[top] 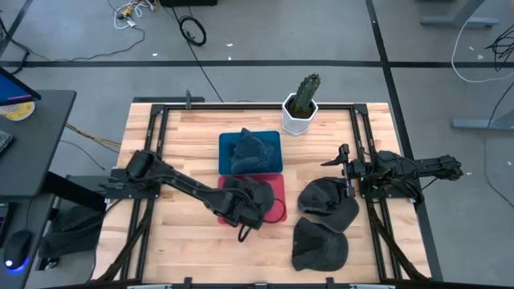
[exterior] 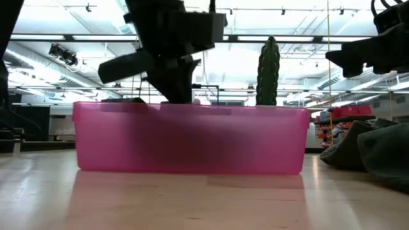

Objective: Pick & Place hat
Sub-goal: Put the top black cap into the pink bin, then put the bottom black cap into the pink bin

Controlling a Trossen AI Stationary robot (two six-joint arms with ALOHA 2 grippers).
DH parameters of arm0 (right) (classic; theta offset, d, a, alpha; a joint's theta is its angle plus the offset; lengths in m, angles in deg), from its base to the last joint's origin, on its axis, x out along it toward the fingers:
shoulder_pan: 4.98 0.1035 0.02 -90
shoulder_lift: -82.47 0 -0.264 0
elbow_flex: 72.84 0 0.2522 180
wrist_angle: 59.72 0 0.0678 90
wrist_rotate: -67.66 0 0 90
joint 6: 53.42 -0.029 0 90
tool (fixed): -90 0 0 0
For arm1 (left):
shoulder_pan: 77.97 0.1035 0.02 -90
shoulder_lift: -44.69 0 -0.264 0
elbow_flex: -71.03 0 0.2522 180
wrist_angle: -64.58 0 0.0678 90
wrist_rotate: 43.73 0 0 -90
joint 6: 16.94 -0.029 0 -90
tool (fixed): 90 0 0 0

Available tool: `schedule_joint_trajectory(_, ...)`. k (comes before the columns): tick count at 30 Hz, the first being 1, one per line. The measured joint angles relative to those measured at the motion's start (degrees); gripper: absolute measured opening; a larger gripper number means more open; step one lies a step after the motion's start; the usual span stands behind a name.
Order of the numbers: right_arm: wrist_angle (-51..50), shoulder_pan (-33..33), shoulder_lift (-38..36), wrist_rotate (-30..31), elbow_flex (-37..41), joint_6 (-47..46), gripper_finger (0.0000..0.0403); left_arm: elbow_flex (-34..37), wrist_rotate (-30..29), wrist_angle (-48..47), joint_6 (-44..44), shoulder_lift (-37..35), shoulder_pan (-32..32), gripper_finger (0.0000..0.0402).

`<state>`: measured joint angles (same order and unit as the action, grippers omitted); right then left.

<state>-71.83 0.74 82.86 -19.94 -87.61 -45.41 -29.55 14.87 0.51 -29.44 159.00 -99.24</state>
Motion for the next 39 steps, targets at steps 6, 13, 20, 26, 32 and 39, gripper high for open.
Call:
schedule_joint_trajectory(6, -0.01, 0.0, 0.0, 0.02, 0.0, -0.02, 0.022, 0.0, 3.12, -0.06, -0.07, 0.03, 0.23, 0.0051)
schedule_joint_trajectory(13, -0.02, 0.0, 0.0, 0.01, 0.0, -0.02, 0.022, -0.38, 3.09, -1.04, 2.74, -0.59, -0.24, 0.0132)
schedule_joint_trajectory(20, -0.02, 0.0, 0.0, 0.0, 0.0, -0.02, 0.022, -5.54, 3.06, -4.01, 4.8, -0.75, -0.55, 0.0174)
schedule_joint_trajectory(26, -0.02, 0.0, 0.0, 0.0, 0.0, -0.01, 0.022, -8.23, 3.02, -6.73, 8.79, -1.2, -1.99, 0.0178)
schedule_joint_trajectory(32, -0.02, 0.0, 0.02, 0.01, 0.0, 0.0, 0.022, -5.85, 5.36, -4.71, 9.59, -4.28, -4.71, 0.0179)
schedule_joint_trajectory(39, -0.02, 0.01, 0.02, 0.02, 0.0, -0.02, 0.022, 8.52, 8.34, 11.78, 7.83, -16.3, -6.77, 0.0179)
